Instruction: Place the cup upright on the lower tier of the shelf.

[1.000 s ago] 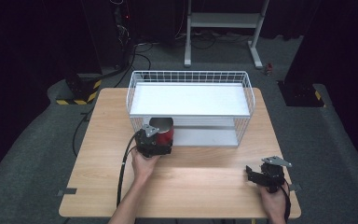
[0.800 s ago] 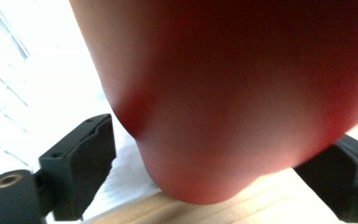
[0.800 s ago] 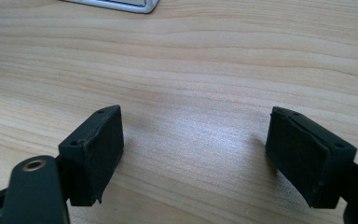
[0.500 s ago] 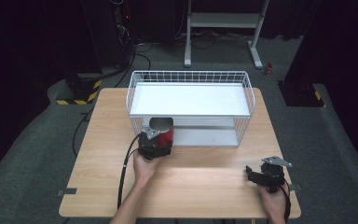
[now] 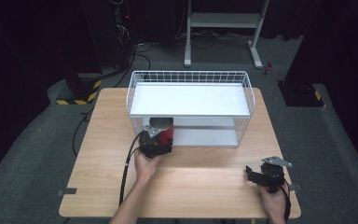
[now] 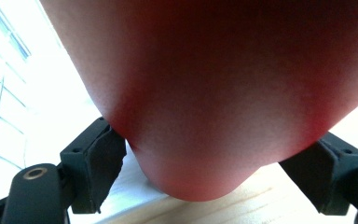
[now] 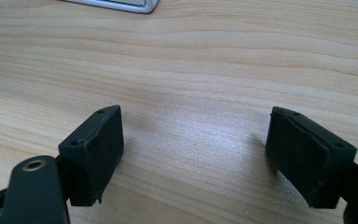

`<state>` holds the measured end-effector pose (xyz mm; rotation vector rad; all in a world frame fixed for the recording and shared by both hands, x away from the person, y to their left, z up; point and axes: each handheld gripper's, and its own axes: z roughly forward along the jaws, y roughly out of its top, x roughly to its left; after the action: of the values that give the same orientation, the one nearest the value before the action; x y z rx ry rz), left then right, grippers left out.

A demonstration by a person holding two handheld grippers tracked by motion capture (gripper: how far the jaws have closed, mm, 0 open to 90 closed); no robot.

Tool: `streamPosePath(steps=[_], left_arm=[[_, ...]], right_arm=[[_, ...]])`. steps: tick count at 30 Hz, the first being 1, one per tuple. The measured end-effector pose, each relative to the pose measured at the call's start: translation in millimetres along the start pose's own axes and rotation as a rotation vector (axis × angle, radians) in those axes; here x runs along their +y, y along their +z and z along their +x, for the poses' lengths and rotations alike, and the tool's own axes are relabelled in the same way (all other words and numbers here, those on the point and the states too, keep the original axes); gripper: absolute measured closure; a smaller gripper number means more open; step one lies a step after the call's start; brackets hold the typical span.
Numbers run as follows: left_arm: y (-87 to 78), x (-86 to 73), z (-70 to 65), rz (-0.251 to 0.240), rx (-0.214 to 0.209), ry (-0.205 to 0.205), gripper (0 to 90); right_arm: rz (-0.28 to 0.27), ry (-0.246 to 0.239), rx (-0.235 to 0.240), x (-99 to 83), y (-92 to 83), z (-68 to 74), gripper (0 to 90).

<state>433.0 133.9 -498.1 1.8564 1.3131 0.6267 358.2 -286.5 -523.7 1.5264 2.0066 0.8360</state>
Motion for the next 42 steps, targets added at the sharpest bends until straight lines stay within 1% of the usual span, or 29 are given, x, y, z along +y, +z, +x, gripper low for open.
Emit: streamPosePath(steps=[5,9,12,13,16,17,18,19,20,21,23,24,25,26,27,28,29,30,31,32,35,37,38,39,41,42], left_arm=[[2.5,-0.1,1.0,-0.011,0.005,0.006,17.8],[5.8,0.0,1.2,-0.021,0.007,-0.01,17.8],[8.7,3.4,1.2,-0.015,0.013,-0.009,17.8],[9.3,4.7,1.6,-0.005,0.017,-0.001,17.8],[12.6,6.7,1.2,-0.006,0.017,-0.01,17.9],[13.9,7.8,2.2,-0.008,0.031,-0.001,18.0],[15.0,8.5,2.2,-0.009,0.032,-0.001,18.0],[16.1,8.5,2.0,-0.011,0.026,-0.01,18.0],[17.7,8.2,2.9,-0.018,0.03,-0.009,17.9],[19.1,8.0,2.9,-0.019,0.017,-0.016,18.0],[22.0,7.7,3.5,-0.026,0.021,-0.02,18.3],[23.8,7.4,4.5,-0.02,0.034,-0.016,18.7],[27.3,6.1,4.3,-0.008,0.029,-0.032,18.7],[31.1,4.0,4.5,0.013,0.042,-0.034,19.2],[34.5,2.3,4.7,0.026,0.04,-0.029,20.3],[35.9,1.6,4.2,0.022,0.056,-0.019,21.2],[35.9,1.6,4.2,0.022,0.056,-0.019,21.3],[36.1,1.9,4.7,0.019,0.049,-0.03,21.3],[35.5,2.5,6.9,0.015,0.059,-0.025,21.4],[36.0,2.6,6.9,0.017,0.046,-0.039,22.1],[36.1,2.6,7.1,0.017,0.056,-0.032,23.7],[35.7,2.7,7.9,0.02,0.066,-0.023,27.7],[35.1,2.8,8.7,0.018,0.086,-0.018,29.5],[35.3,2.7,8.8,0.018,0.073,-0.027,32.5],[35.1,2.7,8.9,0.018,0.074,-0.028,32.8],[33.7,2.6,9.5,0.025,0.091,-0.023,32.3]], right_arm=[[0.0,0.0,0.0,0.0,0.0,0.0,19.0],[0.0,0.0,0.0,0.0,0.0,0.0,19.1],[0.0,0.0,0.0,0.0,0.0,0.0,19.1],[0.0,0.0,0.0,0.0,0.0,0.0,19.0],[0.0,0.0,0.0,0.0,0.0,0.0,19.1],[0.0,0.0,0.0,0.0,0.0,0.0,19.1],[0.0,0.0,0.0,0.0,0.0,0.0,19.1],[0.0,0.0,0.0,0.0,0.0,0.0,19.0],[0.0,0.0,0.0,0.0,0.1,0.0,19.0],[0.0,0.0,0.0,0.0,0.0,0.0,19.1],[0.0,0.0,0.0,0.0,0.0,0.0,19.1],[0.0,-0.001,0.0,0.0,0.0,0.0,19.1],[0.0,-0.001,0.0,0.0,0.0,0.0,19.1],[0.0,-0.001,0.0,0.0,0.0,0.0,19.2],[0.0,-0.001,0.0,0.0,0.0,0.0,19.1],[0.0,-0.001,0.0,0.0,0.0,0.0,19.1],[0.0,-0.001,0.0,0.0,0.0,0.0,19.1],[0.0,-0.001,0.0,0.0,0.0,0.0,19.1],[0.0,0.0,0.0,0.0,0.0,0.0,19.1],[0.0,-0.001,0.0,0.0,0.0,0.0,19.1],[0.0,-0.001,0.0,0.0,0.0,0.0,19.1],[0.0,-0.001,0.0,0.0,0.0,0.0,19.1],[0.0,-0.001,0.0,0.0,0.0,0.1,19.1],[0.0,0.0,0.0,0.0,0.0,0.1,19.1],[0.0,-0.001,0.0,0.0,0.0,0.0,19.1],[0.0,-0.001,0.0,0.0,0.0,0.1,19.1]])
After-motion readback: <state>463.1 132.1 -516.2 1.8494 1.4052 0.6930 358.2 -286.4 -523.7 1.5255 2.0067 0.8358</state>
